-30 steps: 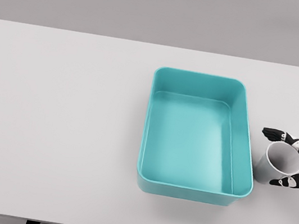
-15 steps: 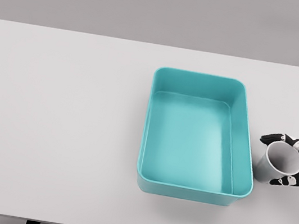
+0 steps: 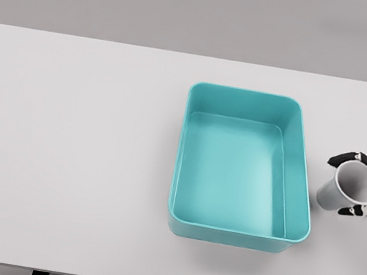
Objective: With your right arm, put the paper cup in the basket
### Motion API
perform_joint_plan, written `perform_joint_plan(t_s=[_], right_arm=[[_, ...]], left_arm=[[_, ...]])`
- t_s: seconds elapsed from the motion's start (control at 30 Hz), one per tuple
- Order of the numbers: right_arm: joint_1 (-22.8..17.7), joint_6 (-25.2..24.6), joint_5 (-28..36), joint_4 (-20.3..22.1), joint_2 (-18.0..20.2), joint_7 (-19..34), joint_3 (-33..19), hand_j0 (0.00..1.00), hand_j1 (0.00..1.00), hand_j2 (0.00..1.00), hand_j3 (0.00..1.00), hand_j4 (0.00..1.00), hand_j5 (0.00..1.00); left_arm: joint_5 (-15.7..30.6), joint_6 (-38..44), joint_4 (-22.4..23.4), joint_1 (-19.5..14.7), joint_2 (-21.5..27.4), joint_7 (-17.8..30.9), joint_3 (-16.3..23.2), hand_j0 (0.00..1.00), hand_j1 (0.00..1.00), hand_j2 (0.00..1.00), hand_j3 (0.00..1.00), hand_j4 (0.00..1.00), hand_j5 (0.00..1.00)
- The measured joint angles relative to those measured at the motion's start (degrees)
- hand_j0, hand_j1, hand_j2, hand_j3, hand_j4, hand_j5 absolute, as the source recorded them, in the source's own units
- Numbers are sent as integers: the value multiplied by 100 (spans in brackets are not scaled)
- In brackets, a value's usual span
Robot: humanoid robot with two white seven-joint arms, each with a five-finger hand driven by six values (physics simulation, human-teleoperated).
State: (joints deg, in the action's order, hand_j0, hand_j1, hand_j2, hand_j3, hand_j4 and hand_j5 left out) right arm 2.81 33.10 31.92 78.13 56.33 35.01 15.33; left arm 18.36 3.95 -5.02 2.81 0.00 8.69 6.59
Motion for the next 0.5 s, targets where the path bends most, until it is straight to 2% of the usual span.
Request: perform_joint_plan(t_s=[0.3, 0.5], right_arm=[[9, 12, 13, 195, -130, 0, -533, 68, 68, 68, 68, 68, 68], [193, 15, 8, 222, -184, 1, -643, 64, 64, 64, 64, 64, 64]], left_arm=[[0, 0, 0, 0, 0, 0, 0, 100, 100, 100, 100, 100, 100], [1, 0, 0, 0, 0, 0, -1, 100, 100, 100, 100, 100, 100]])
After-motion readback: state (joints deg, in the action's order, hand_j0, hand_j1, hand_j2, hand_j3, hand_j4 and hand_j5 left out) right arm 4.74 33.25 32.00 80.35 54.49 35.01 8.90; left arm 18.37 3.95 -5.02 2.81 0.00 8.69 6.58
